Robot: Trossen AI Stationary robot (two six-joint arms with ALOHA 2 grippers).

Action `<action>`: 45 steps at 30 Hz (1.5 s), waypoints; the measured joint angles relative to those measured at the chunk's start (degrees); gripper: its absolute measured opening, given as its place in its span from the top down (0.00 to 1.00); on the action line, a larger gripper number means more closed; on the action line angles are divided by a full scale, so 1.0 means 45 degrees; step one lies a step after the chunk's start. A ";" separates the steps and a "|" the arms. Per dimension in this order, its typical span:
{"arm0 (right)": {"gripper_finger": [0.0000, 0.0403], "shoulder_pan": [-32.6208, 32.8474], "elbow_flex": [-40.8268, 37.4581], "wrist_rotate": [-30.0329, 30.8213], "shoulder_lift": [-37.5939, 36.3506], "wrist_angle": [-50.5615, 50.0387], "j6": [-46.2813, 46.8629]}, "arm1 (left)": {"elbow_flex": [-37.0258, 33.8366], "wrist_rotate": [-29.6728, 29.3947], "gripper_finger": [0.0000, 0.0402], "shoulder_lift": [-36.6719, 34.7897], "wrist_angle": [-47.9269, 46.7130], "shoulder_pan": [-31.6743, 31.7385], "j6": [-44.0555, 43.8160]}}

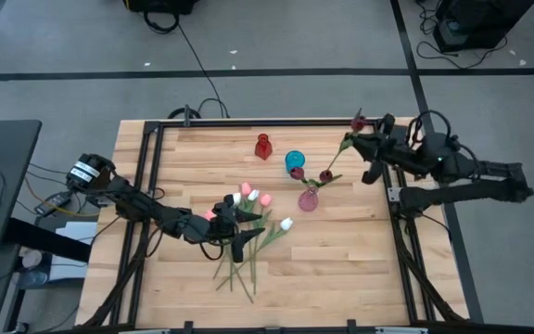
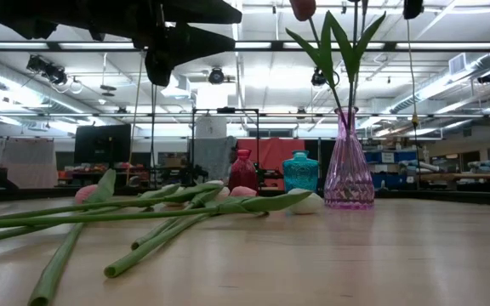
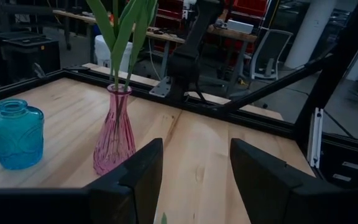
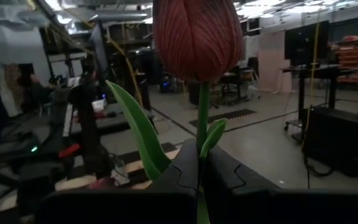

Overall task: Sort flowers into vase by color
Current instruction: Put the red tulip into the pink vase

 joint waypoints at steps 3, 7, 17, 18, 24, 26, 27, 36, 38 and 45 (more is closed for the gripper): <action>0.97 -0.0826 0.0000 -0.1028 0.0156 0.0206 0.0481 | 0.0000 0.0000 0.52 0.0000 -0.0003 0.0000 0.0000; 0.97 -0.1663 0.0000 -0.2242 0.0445 0.0285 0.1130 | 0.0005 -0.0003 0.52 0.0005 -0.0005 0.0000 0.0000; 0.97 -0.2845 0.0304 -0.3982 0.0930 0.0572 0.1921 | 0.0010 -0.0005 0.52 0.0010 -0.0021 0.0000 -0.0057; 0.97 -0.2893 0.0393 -0.4158 0.0970 0.0559 0.2035 | 0.0010 -0.0005 0.52 0.0010 -0.0024 0.0000 -0.0059; 0.97 -0.2954 0.0665 -0.4458 0.1388 0.0180 0.2206 | 0.0010 -0.0010 0.52 0.0010 -0.0034 0.0000 -0.0083; 0.97 -0.2954 0.0665 -0.4534 0.1544 0.0144 0.2204 | 0.0010 -0.0010 0.52 0.0010 -0.0039 0.0000 -0.0087; 0.97 -0.2954 0.0665 -0.4537 0.1612 0.0161 0.2192 | 0.0010 -0.0014 0.52 0.0010 -0.0039 0.0000 -0.0087; 0.96 -0.2879 0.0670 -0.5312 0.2175 0.0146 0.1164 | 0.0010 -0.0010 0.52 0.0010 -0.0048 -0.0007 -0.0223; 0.95 -0.2746 0.0665 -0.5570 0.2288 0.0013 0.0615 | 0.0010 -0.0010 0.52 0.0010 -0.0047 -0.0010 -0.0416; 0.91 -0.2133 0.0670 -0.6108 0.2752 -0.1108 -0.1617 | 0.0010 0.1842 0.52 0.0010 -0.0203 -0.0010 -0.1698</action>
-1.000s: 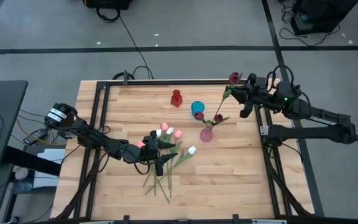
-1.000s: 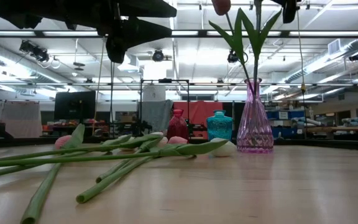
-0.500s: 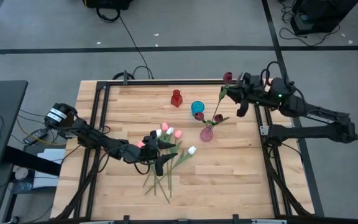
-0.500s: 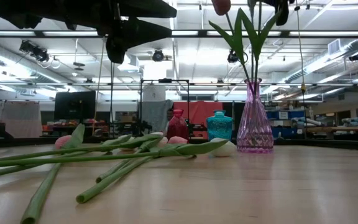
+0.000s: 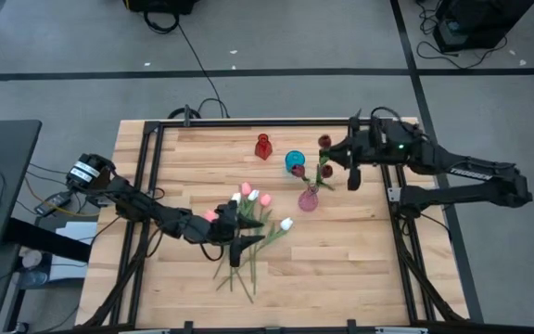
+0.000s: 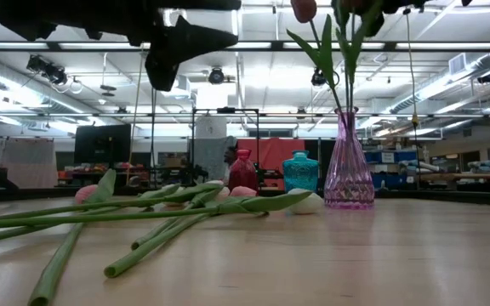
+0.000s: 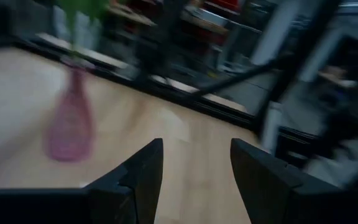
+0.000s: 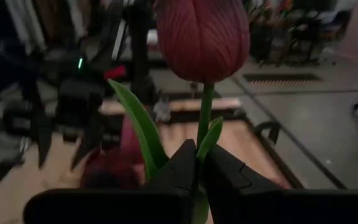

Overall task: Sort flowers into vase by color
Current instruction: Put the red tulip into the pink vase

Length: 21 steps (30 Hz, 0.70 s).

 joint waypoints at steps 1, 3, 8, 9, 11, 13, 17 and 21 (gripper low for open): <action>0.91 0.0052 0.0000 -0.0066 0.0076 -0.0166 -0.0110 | 0.0004 0.0275 0.52 0.0000 -0.0075 -0.0003 -0.0131; 0.90 0.0142 0.0000 -0.0173 0.0180 -0.0515 -0.0276 | 0.0015 0.0443 0.52 0.0000 -0.0462 -0.0005 -0.0401; 0.90 0.0449 -0.0005 -0.0238 0.0387 -0.1272 -0.0736 | 0.0015 0.0366 0.52 0.0005 -0.1901 0.0000 -0.1085; 0.90 0.0513 -0.0005 -0.0235 0.0381 -0.1325 -0.0818 | 0.0015 0.0312 0.52 0.0005 -0.2130 0.0000 -0.1112; 0.89 0.0624 -0.0005 -0.0230 0.0368 -0.1400 -0.0905 | 0.0016 0.0272 0.52 0.0005 -0.2384 0.0000 -0.1138; 0.86 0.0706 -0.0005 -0.0221 0.0367 -0.1413 -0.0900 | 0.0138 0.0235 0.52 0.0005 -0.2972 0.0000 -0.1314; 0.78 0.0718 -0.0005 0.0040 0.0284 -0.1563 -0.0623 | 0.1012 -0.0224 0.52 0.0064 -0.5706 0.0000 -0.2249; 0.67 0.0669 0.0213 0.0386 0.0219 -0.2610 -0.0058 | 0.2601 -0.0331 0.52 0.0681 -0.8230 -0.0152 -0.3079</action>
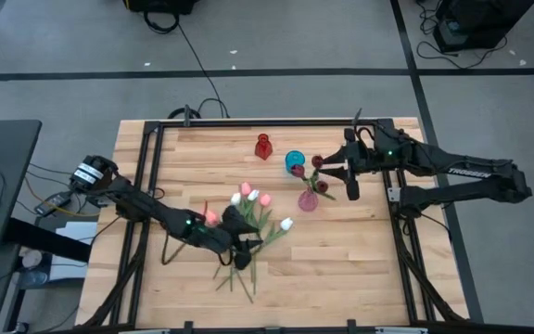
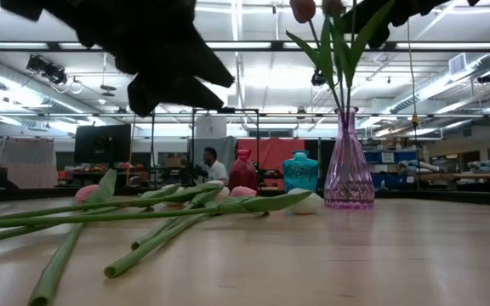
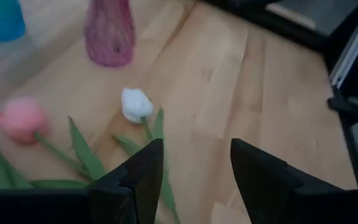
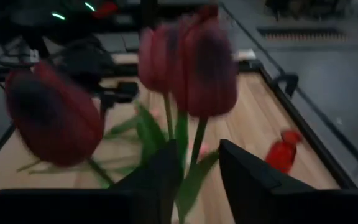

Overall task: Sort flowers into vase by color
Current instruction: Put the red tulip into the pink vase, then put the right white tulip into the red vase

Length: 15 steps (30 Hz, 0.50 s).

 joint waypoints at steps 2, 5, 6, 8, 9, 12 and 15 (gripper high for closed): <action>0.63 -0.0026 0.0290 0.0148 -0.0002 -0.0797 0.0254 | 0.0916 -0.0057 0.52 0.0529 -0.1259 -0.0063 -0.0148; 0.59 -0.0033 0.0721 0.0146 -0.0007 -0.1898 0.0709 | 0.2123 -0.0108 0.52 0.1562 -0.2641 -0.0011 -0.0603; 0.58 -0.0007 0.0873 0.0146 -0.0013 -0.2215 0.0857 | 0.2407 -0.0119 0.52 0.1889 -0.3021 0.0044 -0.0644; 0.57 0.0039 0.1229 0.0280 -0.0065 -0.2819 0.1281 | 0.2960 -0.0122 0.52 0.2573 -0.3287 0.0184 -0.0654; 0.57 0.0048 0.1419 0.0491 -0.0079 -0.3168 0.1495 | 0.3104 -0.0117 0.52 0.2858 -0.3265 0.0271 -0.0652; 0.58 0.0049 0.2048 0.1280 -0.0077 -0.3959 0.2148 | 0.3424 -0.0061 0.52 0.3636 -0.3288 0.0544 -0.0759; 0.58 0.0054 0.2666 0.1931 -0.0049 -0.4668 0.2359 | 0.3638 0.0053 0.52 0.4168 -0.3379 0.0876 -0.0988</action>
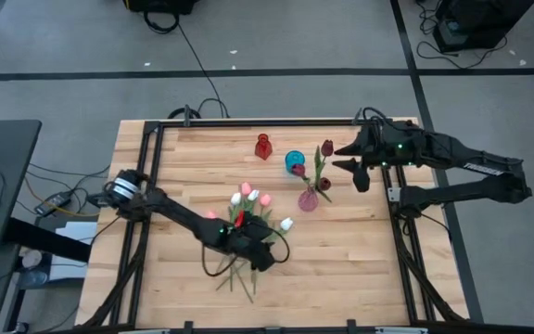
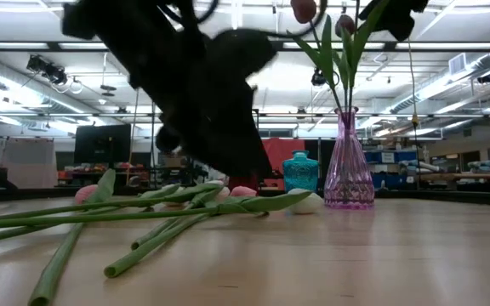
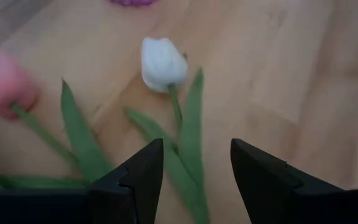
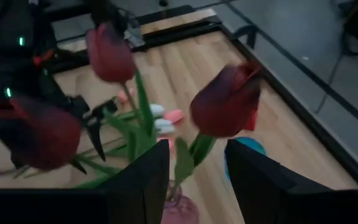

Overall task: Sort flowers into vase by color
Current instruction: Put the right white tulip into the red vase

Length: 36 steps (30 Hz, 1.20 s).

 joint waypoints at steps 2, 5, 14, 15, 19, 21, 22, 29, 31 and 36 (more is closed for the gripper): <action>0.58 0.0006 0.0334 0.0393 -0.0003 -0.0431 0.0143 | 0.0094 0.0019 0.52 0.0235 0.0102 0.0206 -0.0005; 0.58 0.0019 0.0770 0.0833 0.0005 -0.0918 0.0382 | 0.0339 0.0052 0.52 0.0587 0.0134 0.0485 0.0059; 0.58 0.0480 0.1700 0.0945 -0.0041 -0.1364 0.0529 | 0.0609 0.0246 0.52 0.0907 0.0379 0.1089 0.0402; 0.58 0.0573 0.1767 0.0946 -0.0033 -0.1339 0.0529 | 0.0609 0.0327 0.53 0.0907 0.0392 0.1135 0.0484; 0.58 0.1117 0.1925 0.0934 -0.0038 -0.1238 0.0846 | 0.0599 0.0521 0.56 0.0957 0.0524 0.1254 0.0716; 0.58 0.1495 0.1925 0.0818 -0.0080 -0.1049 0.0822 | 0.0594 0.0739 0.58 0.0989 0.0597 0.1275 0.0741; 0.58 0.1686 0.1925 0.0649 -0.0085 -0.0922 0.0704 | 0.0594 0.0906 0.59 0.1033 0.0714 0.1277 0.0805; 0.58 0.2341 0.1925 -0.0050 -0.0269 0.0532 0.0077 | 0.0596 0.1593 0.60 0.1492 0.0896 0.1368 0.1083; 0.58 0.2336 0.1925 -0.0024 -0.0322 0.0784 -0.0048 | 0.0614 0.1753 0.60 0.1614 0.1104 0.1476 0.1315; 0.58 0.2336 0.1925 0.0733 -0.0332 0.0827 -0.0297 | 0.0617 0.1571 0.72 0.1648 0.1229 0.1521 0.1817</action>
